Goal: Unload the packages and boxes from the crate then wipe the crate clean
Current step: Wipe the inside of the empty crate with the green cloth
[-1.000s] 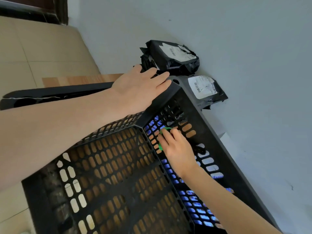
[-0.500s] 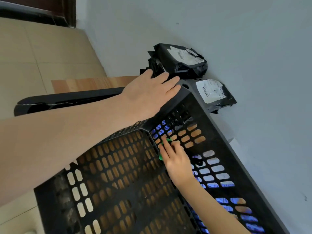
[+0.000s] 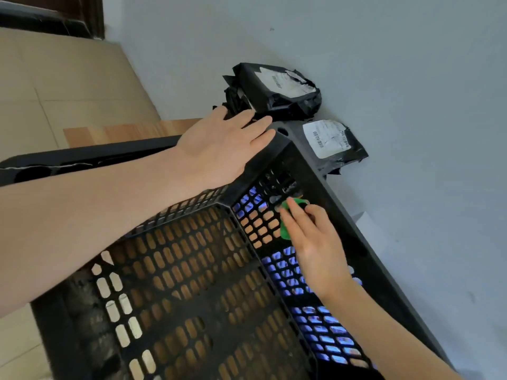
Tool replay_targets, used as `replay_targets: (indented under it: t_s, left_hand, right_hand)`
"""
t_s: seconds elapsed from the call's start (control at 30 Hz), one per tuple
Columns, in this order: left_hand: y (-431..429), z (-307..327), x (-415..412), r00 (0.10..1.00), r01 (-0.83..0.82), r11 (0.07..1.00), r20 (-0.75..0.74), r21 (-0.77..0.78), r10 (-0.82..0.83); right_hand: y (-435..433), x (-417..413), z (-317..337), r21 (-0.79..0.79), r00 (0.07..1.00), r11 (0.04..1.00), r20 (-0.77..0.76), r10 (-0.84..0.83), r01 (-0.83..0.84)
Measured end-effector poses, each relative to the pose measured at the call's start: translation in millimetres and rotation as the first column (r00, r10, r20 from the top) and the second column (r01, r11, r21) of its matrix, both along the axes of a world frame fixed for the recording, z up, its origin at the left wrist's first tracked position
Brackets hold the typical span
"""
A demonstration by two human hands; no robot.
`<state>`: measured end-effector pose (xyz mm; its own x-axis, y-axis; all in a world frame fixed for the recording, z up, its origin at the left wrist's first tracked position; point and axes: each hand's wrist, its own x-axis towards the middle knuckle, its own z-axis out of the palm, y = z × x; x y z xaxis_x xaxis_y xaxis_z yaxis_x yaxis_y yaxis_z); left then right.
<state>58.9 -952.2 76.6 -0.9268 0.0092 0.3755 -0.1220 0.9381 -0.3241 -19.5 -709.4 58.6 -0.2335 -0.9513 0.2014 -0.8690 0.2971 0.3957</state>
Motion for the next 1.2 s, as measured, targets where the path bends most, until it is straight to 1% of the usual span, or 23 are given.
replay_targets:
  t_s: [0.03,0.1,0.17,0.2,0.23,0.3,0.37,0.43,0.47,0.53,0.6,0.67,0.73,0.77,0.83,0.9,0.97,1.03,1.07,1.13,1.2]
  left_hand:
    - [0,0,0,1.000,0.001,1.000,-0.003,-0.002,-0.001]
    - [1,0,1,1.000,0.002,1.000,-0.002,-0.011,-0.002]
    - [1,-1,2,1.000,0.006,1.000,-0.003,-0.016,-0.006]
    - [1,-1,3,1.000,0.003,1.000,-0.002,-0.017,-0.003]
    - [1,-1,3,1.000,0.000,1.000,-0.001,-0.017,0.000]
    - [0,-1,4,1.000,0.006,1.000,0.001,-0.016,-0.006]
    - [-3,-2,3,1.000,0.013,1.000,-0.005,-0.020,-0.013]
    - [-4,-4,1,0.999,0.019,1.000,-0.031,-0.024,-0.020]
    - [-4,-6,0,0.999,0.017,0.999,-0.038,-0.028,-0.018]
    - [-4,-6,-2,0.999,0.013,0.999,-0.046,-0.042,-0.015]
    - [-3,-3,-1,0.998,0.022,0.999,-0.060,-0.034,-0.024]
    - [-3,-2,0,0.997,0.021,0.999,-0.073,-0.039,-0.024]
    - [-2,-3,3,0.997,0.017,0.999,-0.072,-0.044,-0.020]
    - [-1,-3,4,0.997,0.012,0.999,-0.076,-0.051,-0.016]
    - [1,0,5,0.996,0.019,0.998,-0.091,-0.068,-0.025]
    - [1,2,5,0.992,0.070,0.995,-0.102,-0.075,-0.077]
    - [3,4,5,0.976,0.180,0.983,-0.122,-0.035,-0.183]
    - [8,1,3,0.947,0.296,0.955,-0.132,0.013,-0.292]
    - [12,-2,0,0.933,0.343,0.939,-0.126,0.022,-0.337]
    - [19,-9,-6,0.910,0.407,0.913,-0.102,0.030,-0.403]
    - [18,-14,-10,0.906,0.420,0.906,-0.081,0.045,-0.416]
  right_hand:
    - [6,2,17,-0.080,0.999,0.997,-0.023,-0.024,0.022]
    - [15,4,35,-0.159,0.994,0.987,-0.097,-0.047,0.031]
    - [22,5,30,-0.199,0.992,0.980,-0.115,-0.052,0.028]
    - [24,4,18,-0.182,0.991,0.983,-0.132,-0.031,0.007]
    - [25,4,2,-0.131,0.987,0.991,-0.163,-0.004,-0.017]
    - [29,1,-44,0.082,0.980,0.996,-0.188,0.059,-0.044]
    - [26,2,-91,0.295,0.994,0.955,-0.092,0.057,-0.028]
    - [21,3,-124,0.439,1.000,0.899,-0.017,0.019,-0.009]
    - [19,4,-131,0.479,1.000,0.878,-0.002,0.004,-0.003]
    - [16,5,-129,0.501,1.000,0.865,0.006,-0.019,0.013]
    - [22,6,-111,0.518,0.999,0.856,-0.049,0.024,0.005]
    - [30,9,-82,0.476,0.993,0.880,-0.101,0.065,-0.009]
    - [34,14,-45,0.365,0.992,0.931,-0.124,0.026,0.021]
    - [36,16,-26,0.294,0.990,0.955,-0.140,0.006,0.036]
    - [43,20,9,0.093,0.988,0.994,-0.151,-0.043,0.057]
    - [55,21,33,-0.103,0.984,0.987,-0.120,-0.133,0.121]
    - [68,23,42,-0.177,0.978,0.969,-0.091,-0.190,0.172]
    - [75,23,31,-0.196,0.974,0.967,-0.126,-0.189,0.162]
    - [75,22,21,-0.177,0.973,0.972,-0.142,-0.183,0.157]
    - [72,19,-12,-0.046,0.974,0.986,-0.153,-0.164,0.159]
    - [67,17,-49,0.116,0.984,0.982,-0.114,-0.138,0.151]
